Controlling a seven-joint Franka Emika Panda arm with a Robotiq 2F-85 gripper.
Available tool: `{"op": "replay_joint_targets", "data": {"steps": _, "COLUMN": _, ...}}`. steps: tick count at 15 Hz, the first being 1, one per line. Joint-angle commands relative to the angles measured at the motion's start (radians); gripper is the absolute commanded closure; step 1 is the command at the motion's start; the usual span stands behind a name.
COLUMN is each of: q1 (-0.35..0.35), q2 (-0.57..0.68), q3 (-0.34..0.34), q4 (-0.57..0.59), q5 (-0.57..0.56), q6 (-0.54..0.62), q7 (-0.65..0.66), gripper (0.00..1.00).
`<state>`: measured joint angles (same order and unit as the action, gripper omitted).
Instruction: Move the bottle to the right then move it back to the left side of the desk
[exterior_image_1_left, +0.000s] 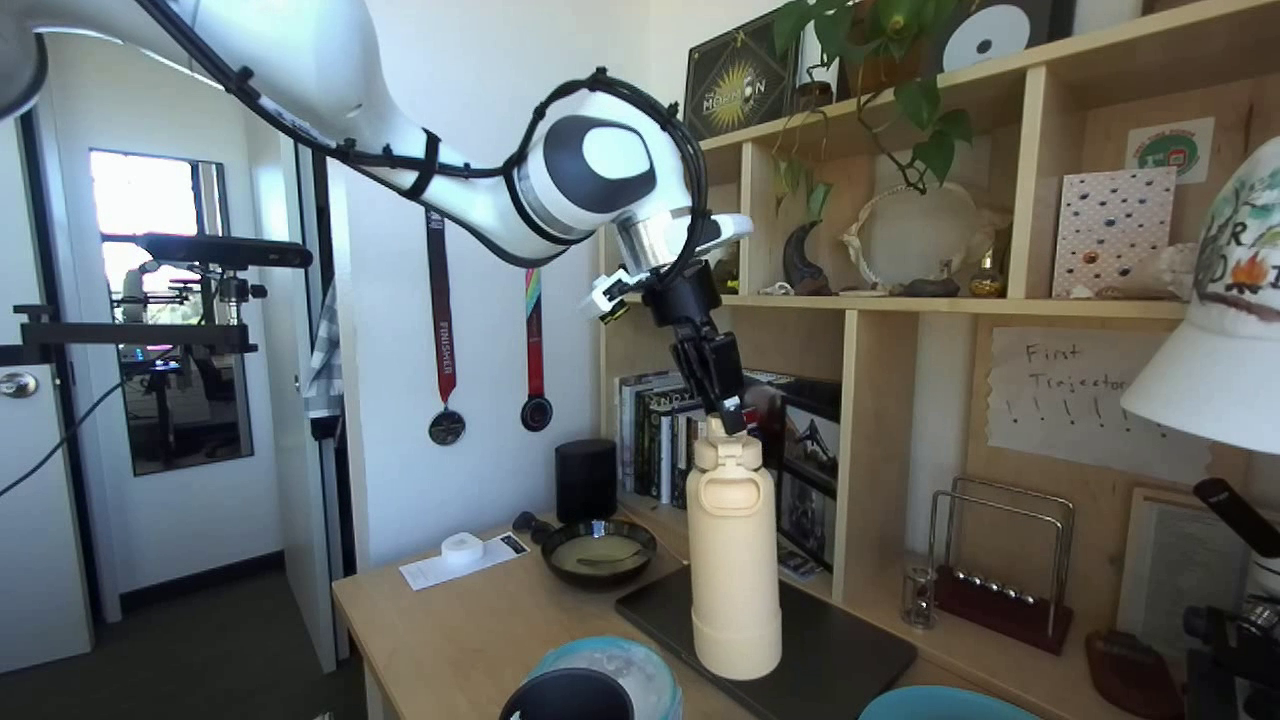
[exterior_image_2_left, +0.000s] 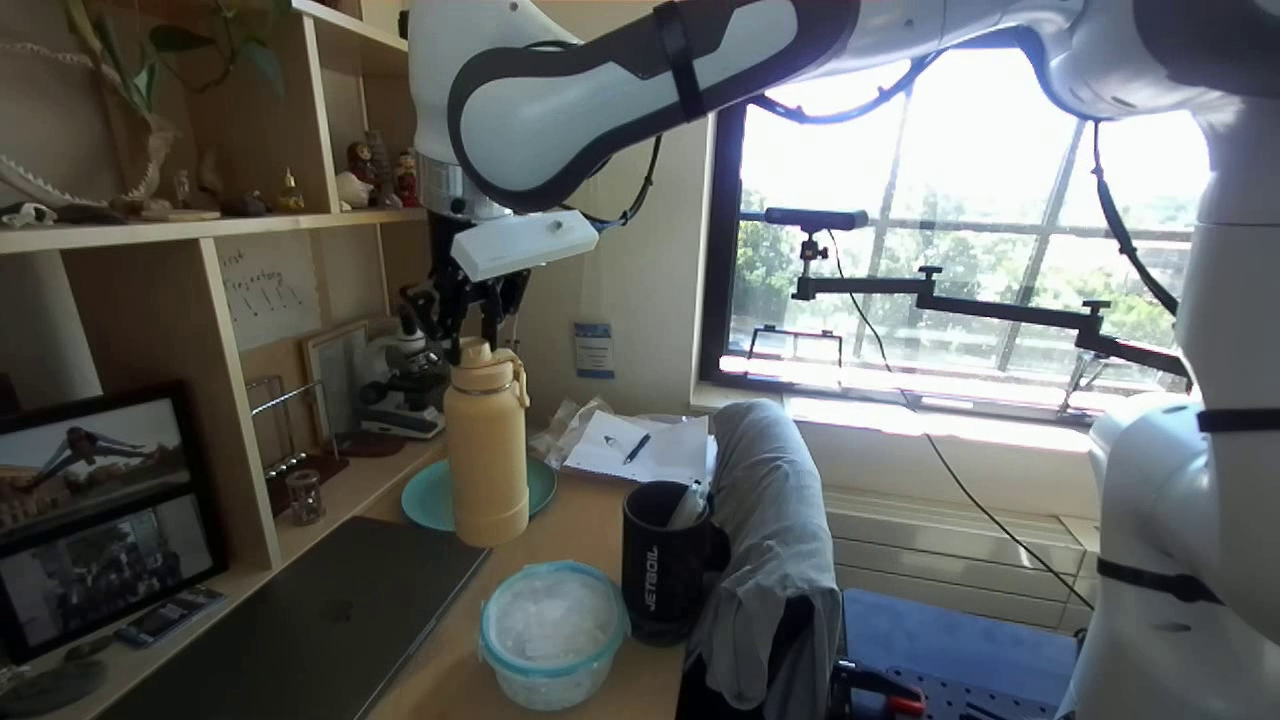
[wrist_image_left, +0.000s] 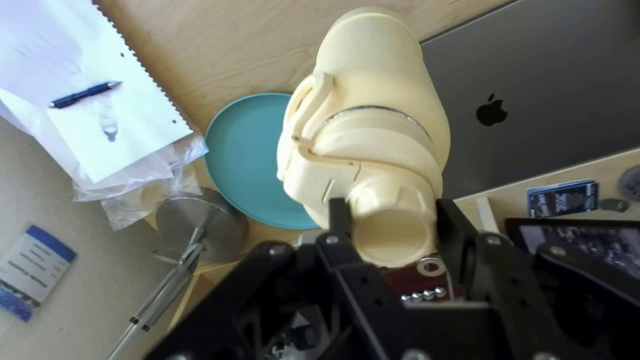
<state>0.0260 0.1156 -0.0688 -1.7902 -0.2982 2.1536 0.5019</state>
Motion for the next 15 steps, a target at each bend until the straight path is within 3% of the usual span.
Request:
{"op": "replay_joint_targets", "data": {"steps": 1, "q1": -0.020, "q2": -0.042, "q3": -0.023, "q4": -0.034, "q5": -0.049, "q6": -0.001, "q7": 0.084, "gripper": 0.79}}
{"op": "replay_joint_targets", "data": {"steps": 10, "q1": -0.033, "q2": -0.061, "q3": -0.033, "q4": -0.101, "q5": -0.081, "q6": 0.007, "q7": 0.145, "gripper": 0.79}}
{"op": "replay_joint_targets", "data": {"steps": 15, "q1": -0.001, "q2": -0.097, "q3": 0.014, "q4": -0.086, "q5": -0.118, "q6": -0.016, "q7": 0.125, "gripper": 0.79}}
